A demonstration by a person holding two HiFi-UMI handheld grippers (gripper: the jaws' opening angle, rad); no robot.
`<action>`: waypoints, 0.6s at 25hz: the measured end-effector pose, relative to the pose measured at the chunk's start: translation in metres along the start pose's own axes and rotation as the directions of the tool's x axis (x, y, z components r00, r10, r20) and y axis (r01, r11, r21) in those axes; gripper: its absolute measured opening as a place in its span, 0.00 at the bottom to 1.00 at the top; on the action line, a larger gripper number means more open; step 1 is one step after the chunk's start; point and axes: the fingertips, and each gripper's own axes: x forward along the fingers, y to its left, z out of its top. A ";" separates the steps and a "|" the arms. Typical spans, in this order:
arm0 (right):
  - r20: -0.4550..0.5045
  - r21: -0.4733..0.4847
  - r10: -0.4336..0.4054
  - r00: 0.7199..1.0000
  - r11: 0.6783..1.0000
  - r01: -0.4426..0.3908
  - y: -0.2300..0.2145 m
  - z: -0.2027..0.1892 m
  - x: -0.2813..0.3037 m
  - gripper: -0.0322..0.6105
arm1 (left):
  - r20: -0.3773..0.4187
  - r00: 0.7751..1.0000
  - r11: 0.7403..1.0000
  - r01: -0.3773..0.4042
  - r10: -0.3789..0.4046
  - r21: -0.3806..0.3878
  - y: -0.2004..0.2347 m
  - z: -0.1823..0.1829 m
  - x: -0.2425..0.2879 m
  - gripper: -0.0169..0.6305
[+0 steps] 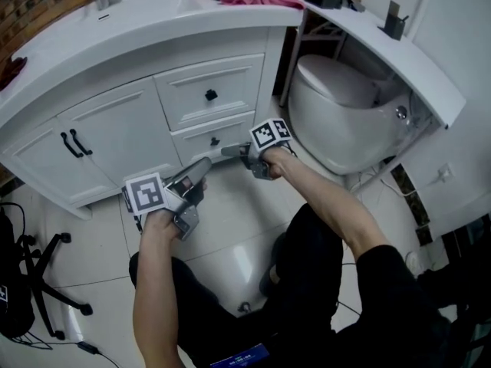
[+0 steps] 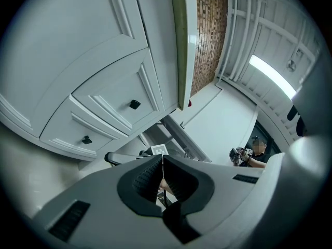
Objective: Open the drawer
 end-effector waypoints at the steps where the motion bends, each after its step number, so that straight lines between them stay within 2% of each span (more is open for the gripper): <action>1: 0.000 0.008 -0.001 1.000 1.000 0.001 -0.006 0.002 0.004 0.33 | -0.003 1.000 1.000 -0.003 0.003 -0.003 0.001 0.000 0.002 0.01; 5: 0.004 0.036 0.006 1.000 0.999 -0.006 -0.023 0.009 0.017 0.36 | -0.008 1.000 1.000 -0.005 0.005 -0.027 0.008 -0.001 0.009 0.01; 8: 0.004 0.044 -0.005 1.000 0.999 0.005 -0.034 0.015 0.026 0.37 | -0.011 0.999 1.000 -0.030 0.030 0.001 0.018 0.007 0.007 0.01; 11: 0.001 0.061 -0.010 1.000 0.998 0.010 -0.046 0.018 0.034 0.37 | 0.002 0.999 0.999 -0.049 0.049 -0.010 0.029 0.013 0.004 0.01; 15: 0.008 0.099 0.000 1.000 0.995 -0.001 -0.058 0.023 0.041 0.38 | 0.016 0.999 0.997 -0.035 0.036 -0.072 0.037 0.015 0.009 0.01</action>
